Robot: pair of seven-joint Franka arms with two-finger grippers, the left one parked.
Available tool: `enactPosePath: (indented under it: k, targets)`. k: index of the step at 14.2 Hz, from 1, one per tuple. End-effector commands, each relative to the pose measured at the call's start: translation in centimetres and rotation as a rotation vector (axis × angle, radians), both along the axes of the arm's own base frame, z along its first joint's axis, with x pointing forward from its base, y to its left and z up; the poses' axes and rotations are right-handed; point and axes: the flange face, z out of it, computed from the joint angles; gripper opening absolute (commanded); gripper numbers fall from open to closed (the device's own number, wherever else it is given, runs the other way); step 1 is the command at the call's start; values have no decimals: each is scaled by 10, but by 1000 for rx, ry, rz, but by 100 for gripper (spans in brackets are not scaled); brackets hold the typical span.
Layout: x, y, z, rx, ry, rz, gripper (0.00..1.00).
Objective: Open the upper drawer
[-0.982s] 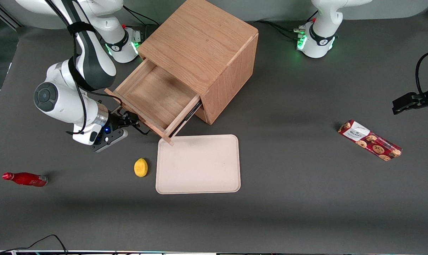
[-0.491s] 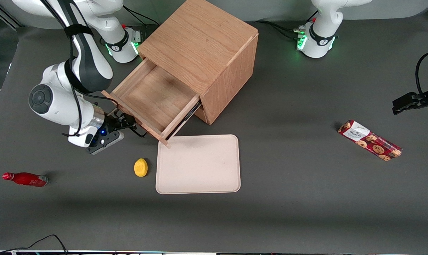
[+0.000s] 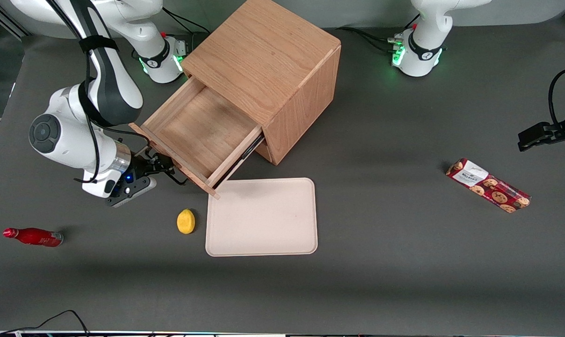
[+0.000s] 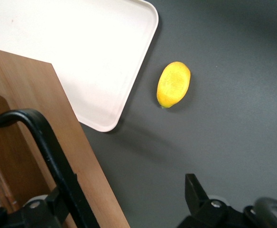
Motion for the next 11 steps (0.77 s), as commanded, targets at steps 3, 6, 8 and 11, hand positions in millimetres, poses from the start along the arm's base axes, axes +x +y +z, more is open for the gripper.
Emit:
enactPosePath:
  k: [3,6,8,11]
  targets:
    - [14,-6,16,-8,-31,12,100]
    - [18,-10,17,-9,-36,4,100]
    - [21,-10,15,-21,-35,13,100]
    - [24,-17,15,-27,-40,9,100]
